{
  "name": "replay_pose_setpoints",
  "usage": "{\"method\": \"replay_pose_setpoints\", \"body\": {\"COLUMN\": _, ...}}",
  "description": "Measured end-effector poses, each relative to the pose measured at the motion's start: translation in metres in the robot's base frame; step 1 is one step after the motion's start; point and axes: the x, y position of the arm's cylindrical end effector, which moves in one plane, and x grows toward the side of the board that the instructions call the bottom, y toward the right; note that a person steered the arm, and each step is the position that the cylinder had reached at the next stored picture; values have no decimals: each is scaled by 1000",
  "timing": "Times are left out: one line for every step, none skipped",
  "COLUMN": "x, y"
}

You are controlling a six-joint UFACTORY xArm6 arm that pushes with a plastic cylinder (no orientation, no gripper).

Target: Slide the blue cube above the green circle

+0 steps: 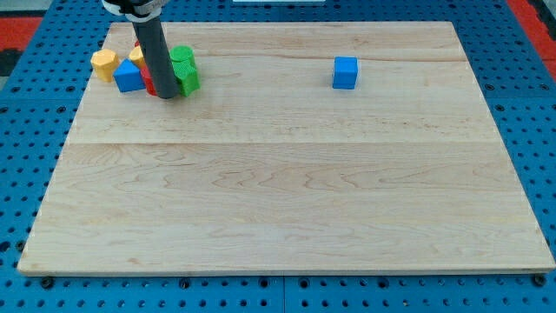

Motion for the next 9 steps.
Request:
{"method": "replay_pose_setpoints", "body": {"x": 10, "y": 1}}
{"method": "replay_pose_setpoints", "body": {"x": 49, "y": 81}}
{"method": "replay_pose_setpoints", "body": {"x": 49, "y": 201}}
{"method": "replay_pose_setpoints", "body": {"x": 48, "y": 320}}
{"method": "replay_pose_setpoints", "body": {"x": -4, "y": 325}}
{"method": "replay_pose_setpoints", "body": {"x": -50, "y": 296}}
{"method": "replay_pose_setpoints", "body": {"x": -43, "y": 293}}
{"method": "replay_pose_setpoints", "body": {"x": -25, "y": 296}}
{"method": "replay_pose_setpoints", "body": {"x": -42, "y": 268}}
